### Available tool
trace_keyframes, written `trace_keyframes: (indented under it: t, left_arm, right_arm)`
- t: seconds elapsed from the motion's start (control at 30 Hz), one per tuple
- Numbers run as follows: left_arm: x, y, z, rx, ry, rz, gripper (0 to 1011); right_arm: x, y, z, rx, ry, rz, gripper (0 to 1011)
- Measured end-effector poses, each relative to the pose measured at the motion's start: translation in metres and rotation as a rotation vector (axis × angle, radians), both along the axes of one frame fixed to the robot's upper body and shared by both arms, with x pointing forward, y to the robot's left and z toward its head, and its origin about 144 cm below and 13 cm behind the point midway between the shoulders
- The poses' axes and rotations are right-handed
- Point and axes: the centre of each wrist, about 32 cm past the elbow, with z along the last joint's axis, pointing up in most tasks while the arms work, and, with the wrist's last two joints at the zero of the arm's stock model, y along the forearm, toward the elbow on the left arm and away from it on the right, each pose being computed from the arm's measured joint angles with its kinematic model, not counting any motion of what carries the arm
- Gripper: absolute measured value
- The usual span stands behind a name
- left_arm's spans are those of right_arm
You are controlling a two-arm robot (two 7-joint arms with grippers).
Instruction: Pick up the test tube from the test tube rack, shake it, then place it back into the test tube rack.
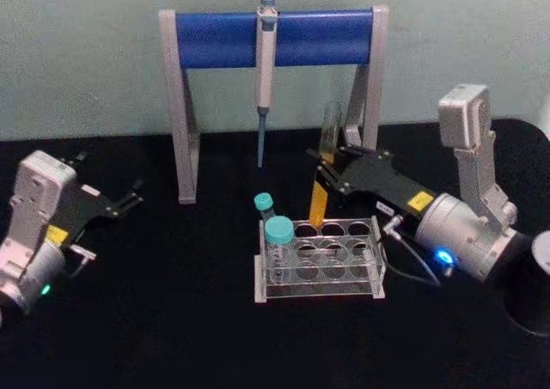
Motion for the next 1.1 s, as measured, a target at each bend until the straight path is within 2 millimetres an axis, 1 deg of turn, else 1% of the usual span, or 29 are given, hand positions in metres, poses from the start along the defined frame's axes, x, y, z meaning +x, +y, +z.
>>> trace_keyframes:
  t: [0.07,0.17,0.37,0.53,0.7,0.83,1.1]
  left_arm:
    - [0.0,0.0,0.0,0.0,0.0,0.0,1002]
    - [0.0,0.0,0.0,0.0,0.0,0.0,1002]
    - [0.0,0.0,0.0,0.0,0.0,0.0,1001]
    - [0.0,0.0,0.0,0.0,0.0,0.0,1001]
    - [0.0,0.0,0.0,0.0,0.0,0.0,1001]
    - [0.0,0.0,0.0,0.0,0.0,0.0,1002]
    - [0.0,0.0,0.0,0.0,0.0,0.0,1001]
  right_arm:
    - [0.007,0.002,0.0,0.001,-0.014,-0.022,232]
    - [0.011,0.001,0.0,-0.002,-0.023,-0.05,232]
    - [0.014,-0.004,0.001,-0.01,-0.031,-0.092,232]
    - [0.011,-0.01,0.001,-0.017,-0.034,-0.117,232]
    - [0.004,-0.02,0.003,-0.035,-0.037,-0.146,232]
    - [-0.005,-0.027,0.004,-0.049,-0.033,-0.157,232]
    - [-0.027,-0.03,0.005,-0.059,-0.016,-0.11,232]
